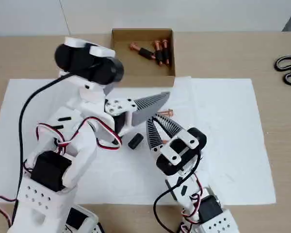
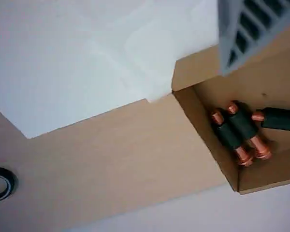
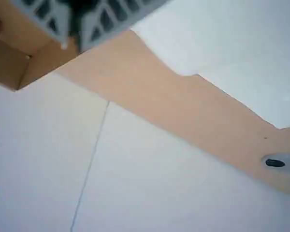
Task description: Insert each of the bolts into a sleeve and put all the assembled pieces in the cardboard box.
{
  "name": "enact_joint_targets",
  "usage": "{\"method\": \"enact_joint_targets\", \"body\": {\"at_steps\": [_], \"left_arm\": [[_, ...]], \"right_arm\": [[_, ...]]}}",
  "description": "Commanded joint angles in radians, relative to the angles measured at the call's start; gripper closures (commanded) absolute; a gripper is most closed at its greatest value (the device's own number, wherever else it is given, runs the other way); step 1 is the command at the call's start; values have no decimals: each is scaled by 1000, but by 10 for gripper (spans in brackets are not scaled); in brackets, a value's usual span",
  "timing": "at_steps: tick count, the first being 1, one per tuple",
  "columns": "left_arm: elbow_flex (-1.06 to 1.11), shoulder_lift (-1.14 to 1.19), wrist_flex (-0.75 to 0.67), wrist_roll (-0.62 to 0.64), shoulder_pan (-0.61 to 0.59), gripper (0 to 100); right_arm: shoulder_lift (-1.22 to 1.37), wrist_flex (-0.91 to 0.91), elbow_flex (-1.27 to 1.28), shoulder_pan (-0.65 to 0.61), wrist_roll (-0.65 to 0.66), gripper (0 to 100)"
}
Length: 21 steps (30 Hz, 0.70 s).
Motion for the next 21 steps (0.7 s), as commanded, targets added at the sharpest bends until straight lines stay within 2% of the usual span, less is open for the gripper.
{"method": "enact_joint_targets", "body": {"at_steps": [1, 5, 14, 16, 19, 21], "left_arm": [[-45, -18, 3, 6, -9, 625], [-45, -18, 3, 6, -12, 625], [-44, -17, 6, 8, -9, 625], [-35, -17, 8, 25, -14, 625], [4, -18, 15, 100, -18, 625], [19, -17, 60, 155, -44, 626]], "right_arm": [[-13, -21, 3, -4, -5, 994], [-13, -21, 3, 2, -5, 994], [-13, -18, 5, 205, -6, 994], [-12, 36, 5, 257, -6, 994], [-13, 208, 5, 349, -12, 994], [-13, 283, 3, 367, -25, 994]]}}
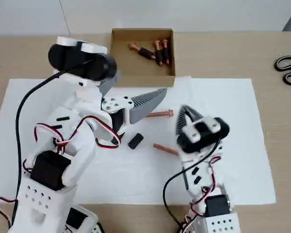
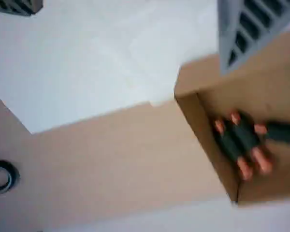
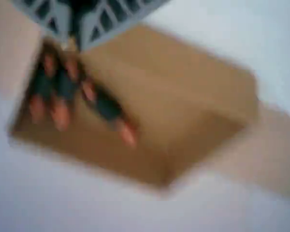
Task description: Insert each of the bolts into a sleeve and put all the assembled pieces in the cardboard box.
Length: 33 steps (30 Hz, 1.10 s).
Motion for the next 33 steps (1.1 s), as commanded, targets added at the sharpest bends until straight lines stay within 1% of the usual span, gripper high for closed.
{"method": "enact_joint_targets", "body": {"at_steps": [1, 2, 4, 8, 10, 13, 18, 23, 25, 27, 29, 33], "left_arm": [[2, -14, 68, 75, -29, 630], [1, -9, 98, 80, -37, 648], [1, -9, 160, 80, -48, 713], [-4, -9, 276, 80, -98, 863], [-4, -9, 319, 80, -121, 917], [-1, -8, 379, 81, -152, 968], [2, -8, 468, 84, -189, 987], [2, -8, 489, 101, -252, 987], [-2, -8, 489, 144, -265, 987], [4, -8, 493, 167, -265, 987], [19, -8, 491, 166, -264, 987], [53, -8, 493, 166, -265, 987]], "right_arm": [[-13, 119, 2, 35, -51, 994], [-13, 125, 2, 35, -92, 994], [-4, 153, 0, 36, -166, 994], [-4, 344, -43, 15, -265, 995], [-4, 433, -78, -16, -293, 995], [-4, 473, -121, -71, -293, 995], [28, 478, -226, -219, -292, 995], [252, 479, -388, -225, -316, 995], [381, 492, -483, -225, -376, 995], [533, 541, -592, -229, -463, 995], [702, 624, -707, -231, -551, 995], [1015, 803, -964, -239, -678, 994]]}}
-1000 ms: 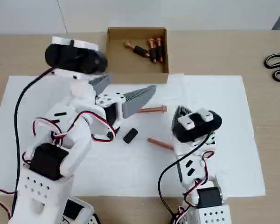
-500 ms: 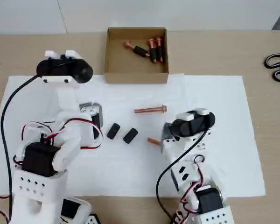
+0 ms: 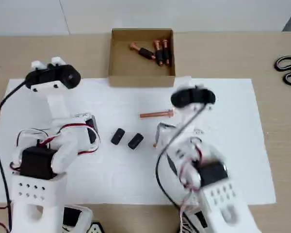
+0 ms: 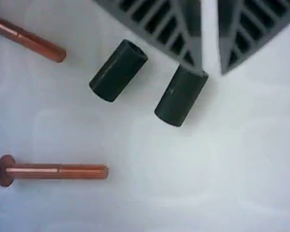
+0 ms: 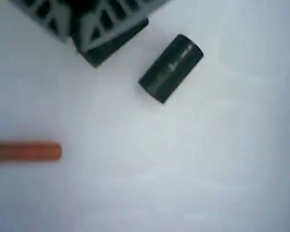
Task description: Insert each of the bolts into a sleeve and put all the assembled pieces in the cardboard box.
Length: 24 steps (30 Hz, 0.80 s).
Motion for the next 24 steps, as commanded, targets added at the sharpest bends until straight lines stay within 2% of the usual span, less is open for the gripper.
{"method": "enact_joint_targets", "body": {"at_steps": [1, 7, 10, 12, 16, 22, 24], "left_arm": [[10, -8, 5, 3, -6, 987], [13, -9, 12, 3, -6, 987], [12, -9, 12, 3, -6, 987], [10, -9, 12, 2, -6, 987], [10, -9, 12, 2, -6, 987], [10, -9, 11, 2, -6, 987], [10, -9, 9, 2, -6, 987]], "right_arm": [[286, 143, -278, -22, -117, 994], [558, 375, -617, -193, -267, 993], [636, 446, -720, -249, -290, 991], [674, 478, -764, -259, -295, 991], [708, 515, -793, -257, -385, 991], [716, 507, -787, -257, -476, 986], [717, 506, -787, -255, -500, 943]]}}
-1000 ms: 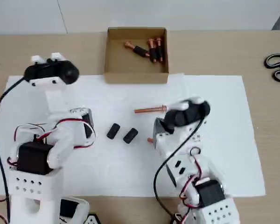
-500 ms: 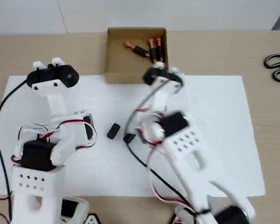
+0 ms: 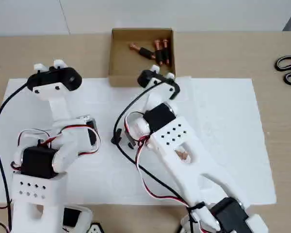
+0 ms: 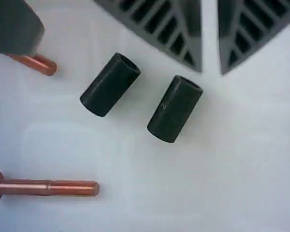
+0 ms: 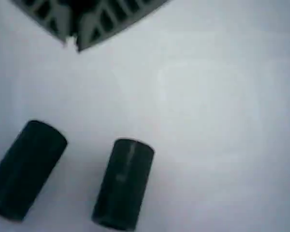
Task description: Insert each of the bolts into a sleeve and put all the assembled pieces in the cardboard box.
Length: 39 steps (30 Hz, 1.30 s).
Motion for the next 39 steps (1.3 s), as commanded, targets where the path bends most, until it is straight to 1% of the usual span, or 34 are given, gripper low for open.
{"method": "enact_joint_targets", "body": {"at_steps": [1, 5, 7, 8, 10, 16, 18, 32, 39], "left_arm": [[-8, -9, 0, 2, -6, 987], [-8, -9, -2, 2, -6, 987], [-8, -9, -2, 2, -6, 987], [-8, -9, -5, 2, -6, 987], [-8, -9, -6, 2, -3, 987], [-8, -8, -6, 2, -6, 987], [-8, -8, -6, 2, -6, 987], [-8, -8, -6, 2, -6, 987], [-8, -8, -6, 2, -6, 987]], "right_arm": [[1, -4, -41, -2, -44, 905], [12, -18, -41, 7, -86, 719], [39, -18, -41, 7, -95, 662], [56, -19, -43, 8, -95, 655], [91, -42, -43, 8, -95, 668], [197, -157, -46, 25, -110, 760], [219, -177, -46, 27, -112, 775], [320, -249, -46, 25, -115, 778], [378, -297, -46, 24, -150, 779]]}}
